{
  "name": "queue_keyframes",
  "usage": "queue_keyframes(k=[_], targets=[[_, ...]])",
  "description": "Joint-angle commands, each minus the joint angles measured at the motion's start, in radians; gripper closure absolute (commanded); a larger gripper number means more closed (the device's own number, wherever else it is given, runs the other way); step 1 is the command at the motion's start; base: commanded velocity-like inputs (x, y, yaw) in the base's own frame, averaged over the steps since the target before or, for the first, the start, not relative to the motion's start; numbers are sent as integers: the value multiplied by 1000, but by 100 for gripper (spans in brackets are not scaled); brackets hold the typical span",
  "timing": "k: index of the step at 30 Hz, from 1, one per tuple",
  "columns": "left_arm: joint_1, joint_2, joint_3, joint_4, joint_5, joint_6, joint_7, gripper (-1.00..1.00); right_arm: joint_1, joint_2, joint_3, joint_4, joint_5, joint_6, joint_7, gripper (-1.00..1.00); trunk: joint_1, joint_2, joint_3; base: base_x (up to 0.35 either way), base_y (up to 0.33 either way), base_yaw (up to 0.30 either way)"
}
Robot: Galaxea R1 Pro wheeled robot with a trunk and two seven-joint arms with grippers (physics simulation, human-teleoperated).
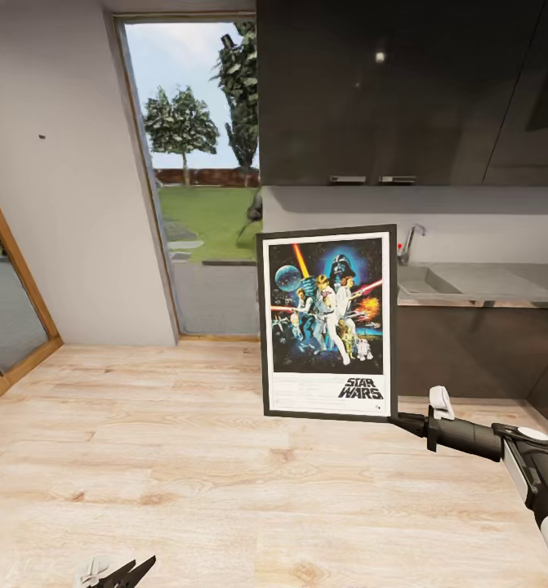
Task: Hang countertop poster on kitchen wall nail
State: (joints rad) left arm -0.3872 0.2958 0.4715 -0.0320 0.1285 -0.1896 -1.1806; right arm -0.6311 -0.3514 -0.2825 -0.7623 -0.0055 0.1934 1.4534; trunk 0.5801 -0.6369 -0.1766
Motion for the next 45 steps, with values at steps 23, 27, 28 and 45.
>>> queue_keyframes(k=[23,27,28,45], targets=[[-1,0,-9,1,10,-5,-1,-100,-1,0,-1,0,-1,11,4,100,-88,160,71,0,0,0],[-1,-1,-9,1,10,-5,-1,-100,-1,0,-1,0,-1,11,4,100,-103,188,83,0,0,0],[-1,-2,-9,1,10,-5,-1,-100,-1,0,-1,0,-1,11,4,100,-107,195,86,0,0,0],[-1,-4,-10,1,10,-5,-1,-100,-1,0,-1,0,-1,11,4,100,-130,237,105,0,0,0]])
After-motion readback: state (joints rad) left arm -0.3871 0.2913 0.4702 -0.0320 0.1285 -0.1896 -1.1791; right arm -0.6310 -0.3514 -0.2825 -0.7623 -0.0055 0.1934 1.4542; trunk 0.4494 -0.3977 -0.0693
